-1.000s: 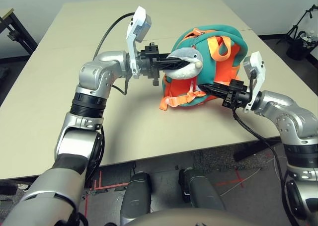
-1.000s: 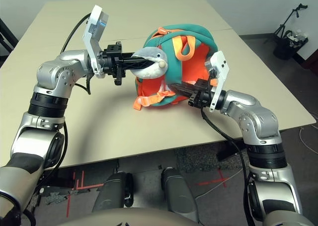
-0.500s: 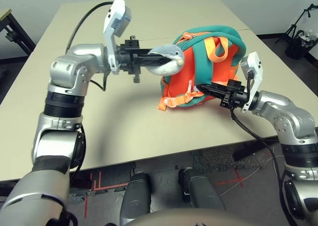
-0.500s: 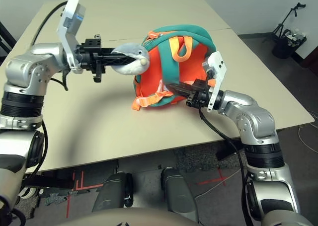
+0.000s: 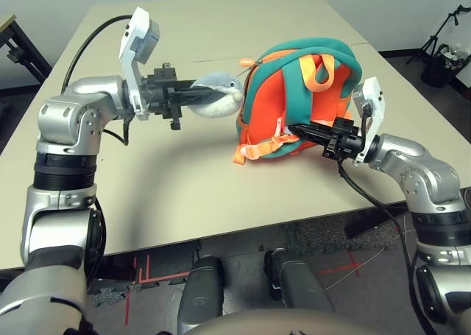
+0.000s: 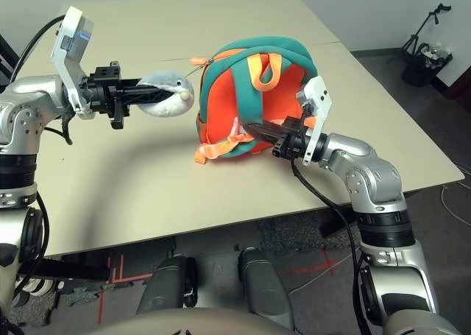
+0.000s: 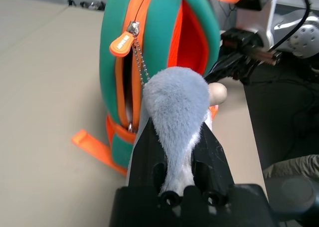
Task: Put the pencil case into the backpack and zip it.
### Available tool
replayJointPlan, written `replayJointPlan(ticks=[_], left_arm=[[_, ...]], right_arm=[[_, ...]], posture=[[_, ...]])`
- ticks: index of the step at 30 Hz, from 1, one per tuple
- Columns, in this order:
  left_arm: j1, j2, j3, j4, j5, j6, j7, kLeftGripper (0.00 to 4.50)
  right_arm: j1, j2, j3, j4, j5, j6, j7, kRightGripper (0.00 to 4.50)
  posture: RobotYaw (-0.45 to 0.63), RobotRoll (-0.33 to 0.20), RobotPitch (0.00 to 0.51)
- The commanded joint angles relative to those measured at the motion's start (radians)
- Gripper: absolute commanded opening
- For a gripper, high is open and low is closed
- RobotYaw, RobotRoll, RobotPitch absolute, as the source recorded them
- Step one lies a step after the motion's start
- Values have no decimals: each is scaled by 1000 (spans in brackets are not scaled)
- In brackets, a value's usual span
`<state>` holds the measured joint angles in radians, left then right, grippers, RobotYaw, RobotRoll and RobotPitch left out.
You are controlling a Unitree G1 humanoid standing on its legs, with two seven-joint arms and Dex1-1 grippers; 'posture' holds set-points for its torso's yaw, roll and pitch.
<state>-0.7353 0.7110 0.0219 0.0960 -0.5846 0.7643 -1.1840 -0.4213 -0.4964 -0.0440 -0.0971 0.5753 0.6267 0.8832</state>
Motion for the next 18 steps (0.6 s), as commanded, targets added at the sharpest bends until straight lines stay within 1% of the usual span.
replayJointPlan(ticks=[1, 6, 15, 18], left_arm=[[54, 8, 7, 50, 10, 9, 7, 207], [106, -30, 7, 102, 11, -4, 27, 206], [178, -121, 6, 242, 18, -12, 52, 206], [194, -135, -1, 266, 33, -29, 55, 206]], right_arm=[[-4, 2, 23, 5, -5, 0, 10, 0], [-6, 1, 23, 8, -7, -1, 11, 0], [-9, 4, 27, 7, -10, -1, 14, 0], [-5, 4, 27, 1, -10, 1, 13, 0]], posture=[[-64, 0, 86], [-62, 0, 84], [-70, 0, 86], [-75, 0, 87]])
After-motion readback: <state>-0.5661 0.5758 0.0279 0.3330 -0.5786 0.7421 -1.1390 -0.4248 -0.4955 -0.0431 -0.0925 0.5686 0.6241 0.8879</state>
